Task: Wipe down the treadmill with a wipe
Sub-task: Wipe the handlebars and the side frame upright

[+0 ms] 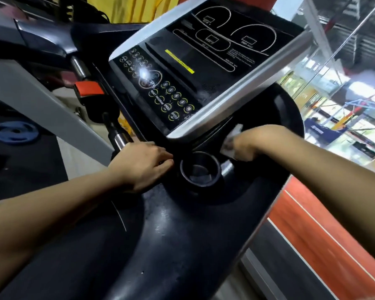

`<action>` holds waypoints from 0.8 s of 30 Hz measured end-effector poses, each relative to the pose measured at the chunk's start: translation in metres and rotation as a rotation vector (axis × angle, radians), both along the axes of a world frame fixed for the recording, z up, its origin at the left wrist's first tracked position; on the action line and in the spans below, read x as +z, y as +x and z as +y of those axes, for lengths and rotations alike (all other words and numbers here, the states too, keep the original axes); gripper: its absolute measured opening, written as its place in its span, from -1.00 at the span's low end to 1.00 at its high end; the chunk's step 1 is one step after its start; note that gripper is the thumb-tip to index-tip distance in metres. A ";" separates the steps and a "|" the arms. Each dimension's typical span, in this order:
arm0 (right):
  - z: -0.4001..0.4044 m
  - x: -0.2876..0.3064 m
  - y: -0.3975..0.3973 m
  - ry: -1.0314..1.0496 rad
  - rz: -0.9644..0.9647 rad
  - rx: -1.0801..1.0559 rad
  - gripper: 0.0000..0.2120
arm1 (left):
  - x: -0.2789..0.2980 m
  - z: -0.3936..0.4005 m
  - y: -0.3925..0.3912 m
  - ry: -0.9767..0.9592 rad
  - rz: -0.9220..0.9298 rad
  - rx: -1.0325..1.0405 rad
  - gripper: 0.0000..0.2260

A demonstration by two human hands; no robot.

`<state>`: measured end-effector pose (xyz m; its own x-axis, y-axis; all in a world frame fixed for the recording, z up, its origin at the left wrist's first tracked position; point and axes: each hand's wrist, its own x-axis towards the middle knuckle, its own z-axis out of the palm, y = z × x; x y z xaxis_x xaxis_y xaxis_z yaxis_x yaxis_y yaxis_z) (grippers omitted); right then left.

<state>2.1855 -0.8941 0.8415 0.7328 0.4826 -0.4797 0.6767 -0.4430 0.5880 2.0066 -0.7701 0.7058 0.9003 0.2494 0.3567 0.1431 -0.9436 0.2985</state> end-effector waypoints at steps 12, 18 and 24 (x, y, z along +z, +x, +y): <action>-0.021 -0.035 -0.083 0.211 0.480 0.167 -0.80 | -0.012 0.001 -0.004 -0.259 -0.269 -0.031 -0.69; -0.002 -0.063 -0.095 0.582 0.268 0.117 -0.63 | -0.013 0.001 -0.005 -0.293 -0.317 -0.032 -0.79; -0.025 -0.048 -0.104 0.661 0.344 0.111 -0.83 | -0.015 0.002 -0.006 -0.293 -0.323 -0.038 -0.82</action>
